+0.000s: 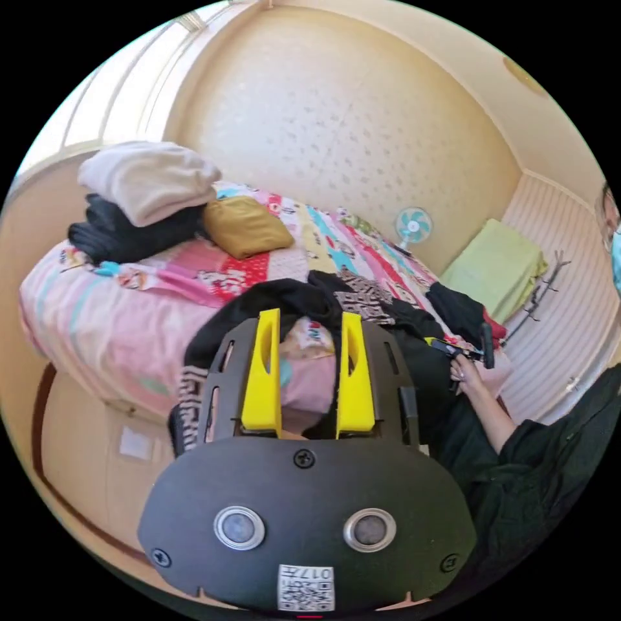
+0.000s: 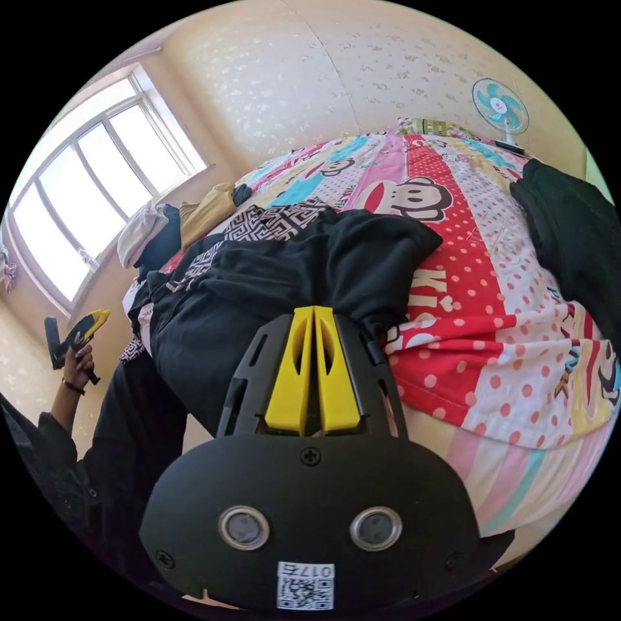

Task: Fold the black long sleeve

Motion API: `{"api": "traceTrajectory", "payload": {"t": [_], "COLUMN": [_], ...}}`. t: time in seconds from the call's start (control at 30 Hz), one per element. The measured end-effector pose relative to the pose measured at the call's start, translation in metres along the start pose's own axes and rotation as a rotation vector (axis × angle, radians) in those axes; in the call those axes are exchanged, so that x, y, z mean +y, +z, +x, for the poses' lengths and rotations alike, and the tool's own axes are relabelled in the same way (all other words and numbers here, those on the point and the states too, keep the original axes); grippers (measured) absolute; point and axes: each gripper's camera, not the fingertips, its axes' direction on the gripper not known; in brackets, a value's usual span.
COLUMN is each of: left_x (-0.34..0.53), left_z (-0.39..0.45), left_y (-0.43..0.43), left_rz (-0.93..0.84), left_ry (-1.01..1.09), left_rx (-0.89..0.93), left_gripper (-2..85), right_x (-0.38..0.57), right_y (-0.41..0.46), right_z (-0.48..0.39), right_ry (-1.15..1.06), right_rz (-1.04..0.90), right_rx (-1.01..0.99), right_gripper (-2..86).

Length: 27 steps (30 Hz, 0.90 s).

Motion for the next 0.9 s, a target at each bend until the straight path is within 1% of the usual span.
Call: {"api": "traceTrajectory", "payload": {"t": [0.03, 0.07, 0.1, 0.13, 0.17, 0.2, 0.27, 0.3, 0.33, 0.37, 0.43, 0.47, 0.5, 0.53, 0.57, 0.63, 0.67, 0.73, 0.77, 0.83, 0.87, 0.9], "left_x": [0.003, 0.005, 0.014, 0.030, 0.039, 0.050, 0.056, 0.053, 0.048, 0.045, 0.024, 0.018, 0.006, -0.006, -0.014, -0.055, -0.066, -0.108, -0.115, -0.130, -0.130, -0.128], "left_z": [-0.015, -0.022, -0.036, -0.046, -0.049, -0.049, -0.048, -0.048, -0.048, -0.048, -0.041, -0.037, -0.028, -0.017, -0.010, 0.056, 0.081, 0.195, 0.225, 0.335, 0.359, 0.400], "left_y": [0.009, 0.018, 0.045, 0.079, 0.091, 0.081, 0.079, 0.067, 0.040, 0.022, -0.055, -0.073, -0.099, -0.109, -0.109, -0.074, -0.061, -0.012, -0.001, 0.046, 0.060, 0.090], "left_rz": [-0.108, -0.175, -0.324, -0.480, -0.515, -0.377, -0.382, -0.378, -0.291, -0.227, 0.025, 0.079, 0.169, 0.224, 0.237, 0.214, 0.193, 0.103, 0.090, 0.031, -0.001, -0.086], "left_ry": [-0.058, -0.082, -0.135, -0.184, -0.199, -0.226, -0.232, -0.243, -0.274, -0.289, -0.309, -0.302, -0.273, -0.246, -0.238, -0.132, -0.087, 0.083, 0.127, 0.262, 0.288, 0.336], "left_rx": [-0.129, -0.171, -0.202, -0.178, -0.135, -0.124, -0.101, -0.069, -0.067, -0.070, -0.077, -0.069, -0.018, 0.085, 0.152, 0.418, 0.471, 0.657, 0.701, 0.843, 0.867, 0.902], "left_gripper": [16.8, 17.1, 17.1, 16.3, 15.5, 14.0, 10.7, 6.0, 3.6, 3.5, 3.3, 3.3, 3.3, 3.3, 3.3, 3.3, 3.3, 3.5, 3.5, 4.1, 4.3, 6.1], "right_x": [0.000, 0.001, 0.001, 0.002, 0.004, 0.006, 0.010, 0.011, 0.012, 0.012, 0.012, 0.011, 0.011, 0.010, 0.009, 0.009, 0.010, 0.012, 0.013, 0.016, 0.017, 0.018], "right_y": [0.000, 0.001, 0.001, 0.001, 0.000, 0.000, -0.001, -0.002, -0.003, -0.003, -0.002, -0.002, -0.002, -0.002, -0.002, -0.003, -0.004, -0.006, -0.008, -0.011, -0.013, -0.014], "right_z": [0.004, 0.008, 0.009, 0.012, 0.013, 0.014, 0.016, 0.017, 0.018, 0.020, 0.022, 0.024, 0.025, 0.027, 0.029, 0.033, 0.035, 0.038, 0.040, 0.044, 0.047, 0.049], "right_ry": [0.017, 0.030, 0.034, 0.039, 0.039, 0.039, 0.034, 0.032, 0.030, 0.032, 0.038, 0.044, 0.048, 0.058, 0.067, 0.070, 0.069, 0.063, 0.057, 0.049, 0.048, 0.050], "right_rz": [-0.002, -0.002, -0.001, 0.002, 0.009, 0.013, 0.025, 0.027, 0.029, 0.029, 0.024, 0.018, 0.015, 0.010, 0.006, 0.006, 0.009, 0.015, 0.021, 0.032, 0.039, 0.042], "right_rx": [-0.025, -0.044, -0.052, -0.062, -0.069, -0.072, -0.082, -0.085, -0.090, -0.093, -0.093, -0.092, -0.092, -0.091, -0.091, -0.101, -0.110, -0.124, -0.130, -0.151, -0.174, -0.185], "right_gripper": [0.4, 0.4, 0.4, 0.4, 0.4, 0.4, 0.4, 0.4, 0.4, 0.4, 0.4, 0.3, 0.3, 0.3, 0.3, 0.2, 0.2, 0.3, 0.3, 0.3, 0.3, 0.3]}}
